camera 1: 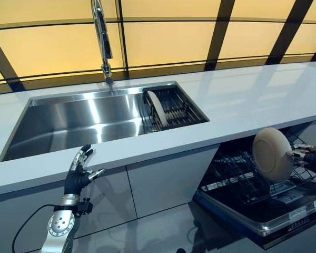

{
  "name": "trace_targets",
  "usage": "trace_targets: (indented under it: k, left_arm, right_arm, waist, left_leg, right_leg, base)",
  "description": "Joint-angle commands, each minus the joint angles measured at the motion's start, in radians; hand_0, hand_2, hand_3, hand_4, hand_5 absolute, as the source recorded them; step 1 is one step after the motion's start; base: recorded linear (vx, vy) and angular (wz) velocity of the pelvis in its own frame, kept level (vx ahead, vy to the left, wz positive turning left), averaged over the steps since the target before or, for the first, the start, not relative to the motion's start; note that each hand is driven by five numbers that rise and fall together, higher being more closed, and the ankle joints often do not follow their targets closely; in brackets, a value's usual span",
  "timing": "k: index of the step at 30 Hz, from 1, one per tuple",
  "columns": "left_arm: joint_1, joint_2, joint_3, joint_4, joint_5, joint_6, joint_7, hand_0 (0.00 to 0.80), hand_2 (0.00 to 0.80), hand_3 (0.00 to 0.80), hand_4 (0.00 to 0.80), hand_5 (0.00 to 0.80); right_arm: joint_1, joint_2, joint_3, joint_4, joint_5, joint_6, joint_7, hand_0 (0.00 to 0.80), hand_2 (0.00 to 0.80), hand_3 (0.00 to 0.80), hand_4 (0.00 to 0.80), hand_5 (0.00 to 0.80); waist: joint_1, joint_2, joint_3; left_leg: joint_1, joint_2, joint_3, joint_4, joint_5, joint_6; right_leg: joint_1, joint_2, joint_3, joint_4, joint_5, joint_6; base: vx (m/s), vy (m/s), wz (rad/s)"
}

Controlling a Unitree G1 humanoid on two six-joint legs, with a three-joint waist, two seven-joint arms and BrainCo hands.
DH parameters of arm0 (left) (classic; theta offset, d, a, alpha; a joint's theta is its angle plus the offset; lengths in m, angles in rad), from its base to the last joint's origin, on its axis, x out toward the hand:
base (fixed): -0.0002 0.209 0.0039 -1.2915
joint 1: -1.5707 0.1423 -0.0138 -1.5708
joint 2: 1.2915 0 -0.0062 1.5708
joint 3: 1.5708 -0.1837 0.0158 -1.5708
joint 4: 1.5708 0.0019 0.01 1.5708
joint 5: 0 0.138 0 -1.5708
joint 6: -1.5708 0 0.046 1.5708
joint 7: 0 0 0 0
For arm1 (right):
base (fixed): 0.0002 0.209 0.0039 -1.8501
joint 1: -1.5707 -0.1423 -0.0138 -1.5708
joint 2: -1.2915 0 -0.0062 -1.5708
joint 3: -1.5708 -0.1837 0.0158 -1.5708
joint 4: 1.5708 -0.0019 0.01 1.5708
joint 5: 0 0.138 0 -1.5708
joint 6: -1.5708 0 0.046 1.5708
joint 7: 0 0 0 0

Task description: Take plates into dishwasher

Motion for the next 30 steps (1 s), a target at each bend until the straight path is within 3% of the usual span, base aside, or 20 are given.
trace_targets:
  k: [1, 12, 20, 30]
  left_arm:
    - [-0.116, -0.006, 0.017, 0.082, -0.016, 0.021, 0.02, 0.0, 0.0, 0.0, 0.0, 0.0]
    - [-0.153, -0.009, -0.001, 0.097, -0.005, 0.011, 0.037, 0.0, 0.0, 0.0, 0.0, 0.0]
    - [-0.163, -0.017, -0.026, 0.082, -0.005, -0.004, 0.043, 0.0, 0.0, 0.0, 0.0, 0.0]
    - [-0.179, -0.025, -0.036, 0.088, -0.023, -0.01, 0.045, 0.0, 0.0, 0.0, 0.0, 0.0]
  right_arm:
    - [-0.068, -0.025, -0.044, -0.003, -0.009, -0.026, 0.024, 0.8, 0.8, 0.8, 0.8, 0.8]
    - [-0.065, -0.027, -0.01, 0.018, -0.074, -0.034, 0.079, 0.8, 0.8, 0.8, 0.8, 0.8]
    - [-0.185, -0.017, 0.099, 0.023, -0.172, -0.126, 0.032, 0.8, 0.8, 0.8, 0.8, 0.8]
    - [-0.25, 0.052, 0.178, -0.047, -0.229, -0.119, -0.002, 0.8, 0.8, 0.8, 0.8, 0.8]
  waist:
    - [-0.067, -0.024, 0.011]
    - [-0.088, -0.024, 0.036]
    - [-0.086, 0.013, 0.057]
    - [-0.082, 0.044, 0.07]
  left_leg:
    - [0.039, 0.02, -0.014, 0.016, -0.052, 0.026]
    - [0.039, 0.024, 0.006, 0.021, -0.051, 0.022]
    - [0.035, 0.016, -0.002, 0.022, -0.049, 0.02]
    - [0.027, 0.006, -0.018, 0.022, -0.044, 0.019]
  right_leg:
    - [0.056, 0.0, 0.014, 0.029, -0.002, 0.025]
    - [0.038, -0.001, 0.027, 0.039, 0.001, 0.029]
    - [0.031, -0.003, 0.031, 0.037, 0.001, 0.024]
    - [0.027, -0.011, 0.023, 0.041, -0.005, 0.018]
  base:
    - [-0.03, 0.005, -0.12]
    - [-0.034, 0.006, -0.07]
    - [-0.015, 0.016, -0.08]
    - [-0.004, 0.008, 0.0]
